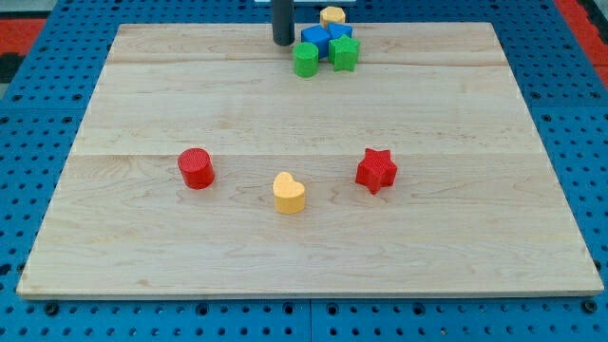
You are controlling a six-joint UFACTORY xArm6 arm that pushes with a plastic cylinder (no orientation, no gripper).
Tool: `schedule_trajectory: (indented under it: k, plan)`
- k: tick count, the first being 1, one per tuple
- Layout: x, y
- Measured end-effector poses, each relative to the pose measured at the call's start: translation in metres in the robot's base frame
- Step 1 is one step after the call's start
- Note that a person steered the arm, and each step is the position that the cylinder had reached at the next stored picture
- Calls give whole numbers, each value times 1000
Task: Move red star to the right of the green star
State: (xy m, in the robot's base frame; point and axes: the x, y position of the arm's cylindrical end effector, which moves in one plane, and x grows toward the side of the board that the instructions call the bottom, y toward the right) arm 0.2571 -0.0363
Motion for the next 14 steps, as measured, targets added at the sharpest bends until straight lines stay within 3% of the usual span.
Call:
schedule_trajectory:
  k: [1, 2, 3, 5, 6, 7, 9, 11, 14]
  plan:
    - [121, -34]
    - [181, -74]
    - [222, -51]
    - [227, 141]
    - [235, 152]
    - [231, 169]
    - [131, 170]
    - [176, 206]
    - [12, 236]
